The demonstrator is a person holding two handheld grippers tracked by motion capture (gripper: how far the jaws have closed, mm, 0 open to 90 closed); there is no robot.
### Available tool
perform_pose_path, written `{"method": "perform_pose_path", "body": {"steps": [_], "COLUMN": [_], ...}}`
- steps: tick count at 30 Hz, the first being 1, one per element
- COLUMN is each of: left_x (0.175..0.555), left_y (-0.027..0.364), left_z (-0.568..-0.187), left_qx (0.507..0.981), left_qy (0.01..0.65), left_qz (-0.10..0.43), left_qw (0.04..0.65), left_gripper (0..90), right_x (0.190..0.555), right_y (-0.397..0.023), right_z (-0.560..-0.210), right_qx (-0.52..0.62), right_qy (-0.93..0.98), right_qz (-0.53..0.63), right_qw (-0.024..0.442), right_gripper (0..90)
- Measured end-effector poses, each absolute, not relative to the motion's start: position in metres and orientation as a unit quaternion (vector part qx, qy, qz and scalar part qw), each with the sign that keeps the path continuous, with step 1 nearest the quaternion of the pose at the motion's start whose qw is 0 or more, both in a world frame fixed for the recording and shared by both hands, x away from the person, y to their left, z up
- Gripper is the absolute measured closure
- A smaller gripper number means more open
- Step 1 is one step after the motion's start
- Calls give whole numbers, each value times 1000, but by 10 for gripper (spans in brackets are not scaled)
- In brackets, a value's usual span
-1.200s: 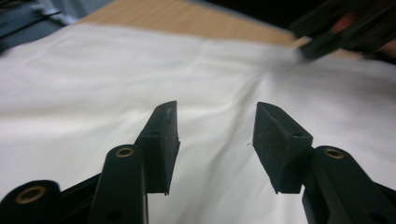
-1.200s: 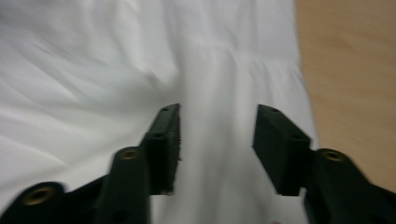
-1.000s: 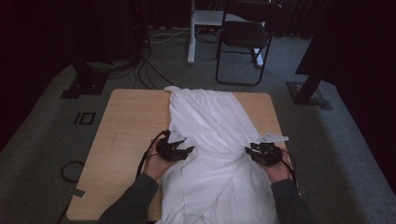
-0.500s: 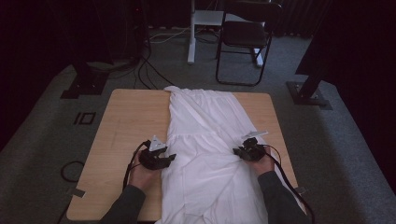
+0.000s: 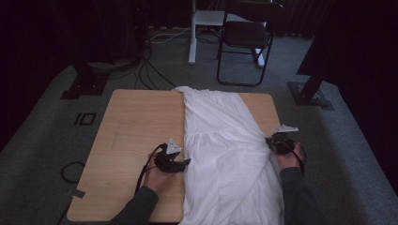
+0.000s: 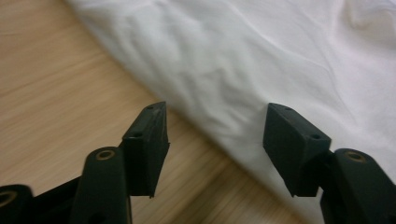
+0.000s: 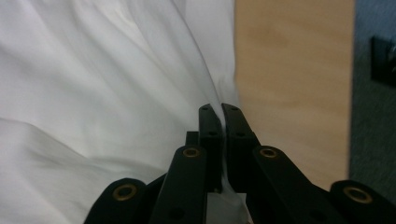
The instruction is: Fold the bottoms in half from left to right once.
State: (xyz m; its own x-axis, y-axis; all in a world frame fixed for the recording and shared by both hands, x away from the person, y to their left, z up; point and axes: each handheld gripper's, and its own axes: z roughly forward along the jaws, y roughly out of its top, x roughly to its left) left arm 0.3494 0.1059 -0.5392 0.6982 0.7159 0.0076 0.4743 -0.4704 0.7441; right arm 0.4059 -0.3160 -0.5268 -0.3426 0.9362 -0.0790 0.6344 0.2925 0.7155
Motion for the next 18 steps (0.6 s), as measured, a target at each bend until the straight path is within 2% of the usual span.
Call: {"method": "perform_pose_path", "body": {"steps": [5,6,7,10,11,18], "left_x": [352,353,353,355,355,374], "left_y": [86,83,83,84,84,110], "left_z": [-551,-556,-556,-554,-554,-549], "left_qx": [850,849,847,852,852,839], "left_qy": [363,367,366,354,354,393], "left_qz": [159,148,142,153,153,202], "left_qw": [348,349,359,353,353,317], "left_gripper": [369,397,462,757,827,865], "right_x": [408,408,408,407,407,403], "right_y": [-317,-316,-316,-317,-317,-304], "right_z": [-549,-551,-552,-554,-554,-555], "right_qx": [526,526,526,530,530,508], "right_qy": [766,767,768,764,764,776], "right_qz": [287,285,285,292,292,303], "right_qw": [232,231,228,223,223,221], "right_gripper": [858,853,850,847,847,844]}}
